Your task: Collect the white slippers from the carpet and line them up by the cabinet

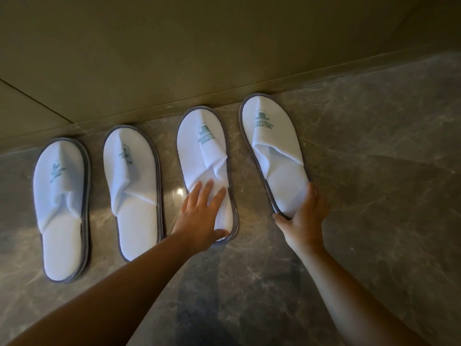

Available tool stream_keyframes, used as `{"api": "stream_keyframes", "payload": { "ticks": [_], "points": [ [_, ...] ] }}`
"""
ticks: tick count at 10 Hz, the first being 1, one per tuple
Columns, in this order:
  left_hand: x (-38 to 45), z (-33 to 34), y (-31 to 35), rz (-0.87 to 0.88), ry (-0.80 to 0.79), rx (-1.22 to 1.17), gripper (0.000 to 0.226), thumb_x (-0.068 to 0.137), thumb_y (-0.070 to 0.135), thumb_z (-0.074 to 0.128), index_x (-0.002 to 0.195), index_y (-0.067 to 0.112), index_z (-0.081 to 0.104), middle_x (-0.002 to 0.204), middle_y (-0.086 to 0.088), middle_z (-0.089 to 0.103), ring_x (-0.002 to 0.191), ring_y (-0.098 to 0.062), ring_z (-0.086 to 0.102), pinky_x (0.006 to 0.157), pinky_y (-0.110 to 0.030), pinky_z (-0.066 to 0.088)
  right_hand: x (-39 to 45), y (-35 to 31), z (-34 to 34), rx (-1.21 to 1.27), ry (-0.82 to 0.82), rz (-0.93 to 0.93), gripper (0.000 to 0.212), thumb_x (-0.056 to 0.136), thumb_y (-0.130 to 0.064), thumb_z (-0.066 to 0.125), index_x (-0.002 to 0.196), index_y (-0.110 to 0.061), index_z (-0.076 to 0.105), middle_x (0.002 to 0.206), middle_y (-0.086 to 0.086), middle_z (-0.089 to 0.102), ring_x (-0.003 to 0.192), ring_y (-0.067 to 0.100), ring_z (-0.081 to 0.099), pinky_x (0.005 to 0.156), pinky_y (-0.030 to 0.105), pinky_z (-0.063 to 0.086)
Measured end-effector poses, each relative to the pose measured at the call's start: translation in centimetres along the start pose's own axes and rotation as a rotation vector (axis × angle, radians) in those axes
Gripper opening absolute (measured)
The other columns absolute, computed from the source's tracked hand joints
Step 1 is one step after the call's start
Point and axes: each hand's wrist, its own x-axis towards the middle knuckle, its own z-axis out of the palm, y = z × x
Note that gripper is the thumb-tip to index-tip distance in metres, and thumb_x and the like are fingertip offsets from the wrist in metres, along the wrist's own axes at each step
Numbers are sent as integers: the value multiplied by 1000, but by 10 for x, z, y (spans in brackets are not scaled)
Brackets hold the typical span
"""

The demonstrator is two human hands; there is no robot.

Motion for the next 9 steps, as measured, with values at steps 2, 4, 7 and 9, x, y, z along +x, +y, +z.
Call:
{"api": "stream_keyframes", "payload": {
  "ticks": [2, 4, 7, 9],
  "points": [
    [0, 0, 0, -1, 5, -5, 92, 76, 52, 56, 142, 25, -3, 156, -5, -7, 142, -30, -9, 114, -47, 3, -1, 0, 1, -1, 5, 23, 99, 59, -16, 82, 136, 0, 23, 142, 22, 31, 128, 36, 28, 101, 31, 21],
    [1, 2, -2, 4, 13, -13, 92, 75, 52, 57, 142, 25, -1, 156, -5, -6, 143, -30, -8, 115, -48, 4, 0, 0, 2, 10, 10, 59, 100, 58, -16, 82, 136, 0, 23, 142, 22, 31, 128, 37, 28, 102, 32, 20],
    [-6, -19, 8, -14, -45, -51, 88, 76, 54, 55, 141, 26, 4, 156, -4, -4, 143, -30, -5, 115, -49, 7, -1, -17, -17, -92, -71, -3, 99, 63, -34, 78, 139, -5, 22, 146, 21, 28, 133, 35, 28, 110, 45, 28],
    [-102, -109, 29, 240, -50, -357, 65, 76, 51, 55, 133, 30, 34, 146, 7, 34, 131, -7, 28, 104, -17, 18, -44, -52, -110, 109, -179, -626, 47, 82, -47, 51, 122, -23, 46, 133, -25, 37, 126, 1, 37, 102, 12, 33]
  ]
}}
